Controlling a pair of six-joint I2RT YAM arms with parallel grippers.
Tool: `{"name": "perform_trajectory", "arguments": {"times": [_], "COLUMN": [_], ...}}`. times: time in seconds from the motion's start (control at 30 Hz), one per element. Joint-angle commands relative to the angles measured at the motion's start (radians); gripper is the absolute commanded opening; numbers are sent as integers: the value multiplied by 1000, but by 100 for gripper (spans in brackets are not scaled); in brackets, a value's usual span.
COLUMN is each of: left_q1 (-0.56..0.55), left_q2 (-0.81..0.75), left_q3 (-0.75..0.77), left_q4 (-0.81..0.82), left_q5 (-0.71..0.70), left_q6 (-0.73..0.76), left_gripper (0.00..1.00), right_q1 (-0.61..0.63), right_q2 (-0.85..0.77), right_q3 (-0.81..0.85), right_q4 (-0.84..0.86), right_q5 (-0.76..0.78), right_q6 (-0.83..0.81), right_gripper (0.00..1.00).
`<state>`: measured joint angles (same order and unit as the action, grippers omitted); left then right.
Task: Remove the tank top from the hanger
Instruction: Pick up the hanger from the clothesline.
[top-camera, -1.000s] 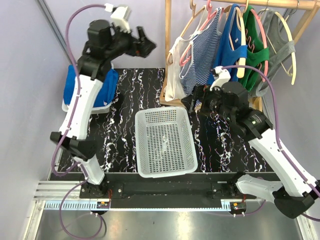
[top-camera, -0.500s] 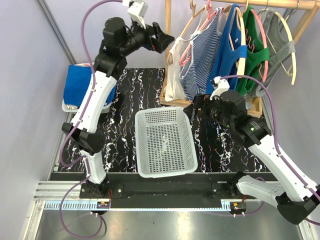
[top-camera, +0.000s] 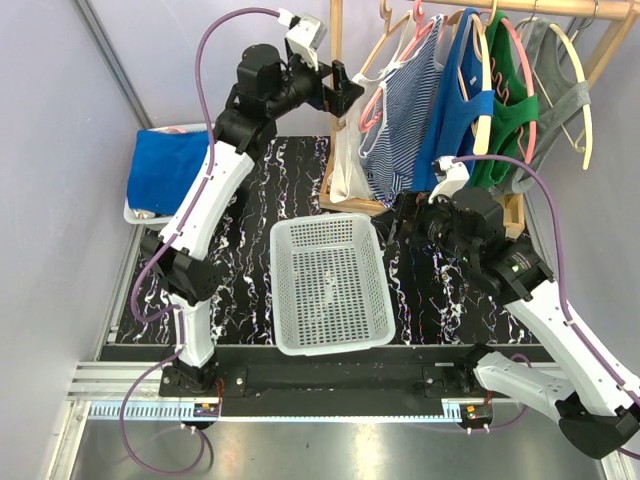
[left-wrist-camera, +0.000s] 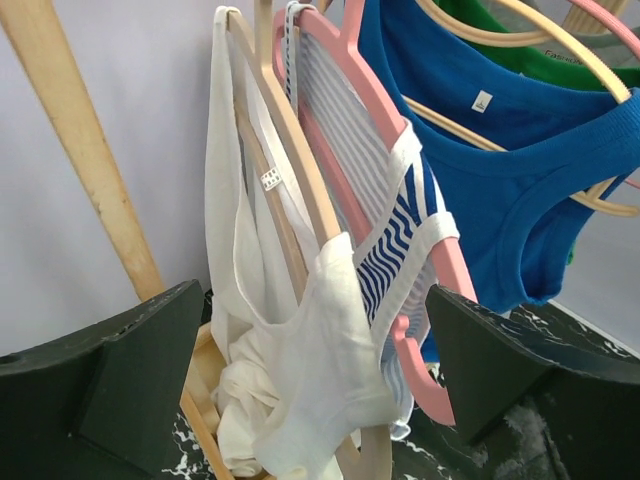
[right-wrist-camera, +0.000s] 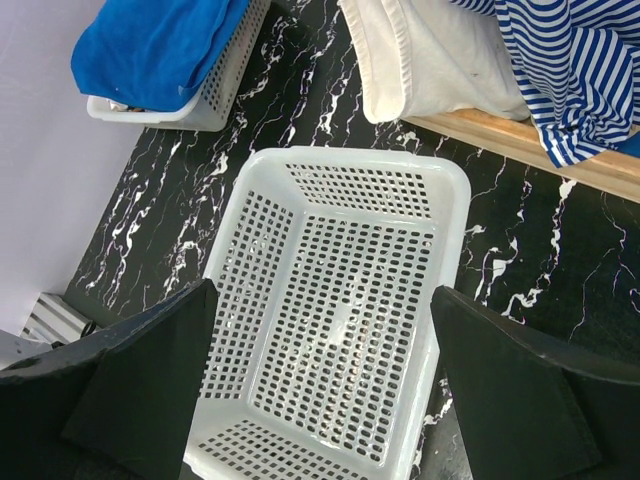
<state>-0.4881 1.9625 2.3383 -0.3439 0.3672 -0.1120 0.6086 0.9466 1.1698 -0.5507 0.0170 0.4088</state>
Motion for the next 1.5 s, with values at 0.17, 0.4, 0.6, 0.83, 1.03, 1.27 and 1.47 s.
{"name": "perform_trajectory", "arguments": {"times": [0.17,0.4,0.6,0.83,1.03,1.27,1.47], "left_q1": [-41,-43,-43,-44,-44,-38,-37], "left_q2": [45,53,53,42,-27,-129,-209], "left_q3": [26,26,23,27,46,46,35], "left_q4": [23,25,20,9,80,204,158], "left_q5": [-76,-103,-85,-40,-158,-292,-286], "left_q6": [92,87,87,104,195,302,290], "left_gripper": [99,82,34,0,0,0,0], "right_q1": [10,10,8,8,8,8,8], "right_q2": [-34,-40,-51,-77,-71,-81,-85], "right_q3": [28,67,90,90,82,67,60], "right_q4": [-21,-51,-66,-66,-66,-60,-51], "right_q5": [23,31,41,54,52,44,31], "right_q6": [-5,-13,-15,-5,1,15,27], "right_gripper": [98,98,98,98,97,97,96]}}
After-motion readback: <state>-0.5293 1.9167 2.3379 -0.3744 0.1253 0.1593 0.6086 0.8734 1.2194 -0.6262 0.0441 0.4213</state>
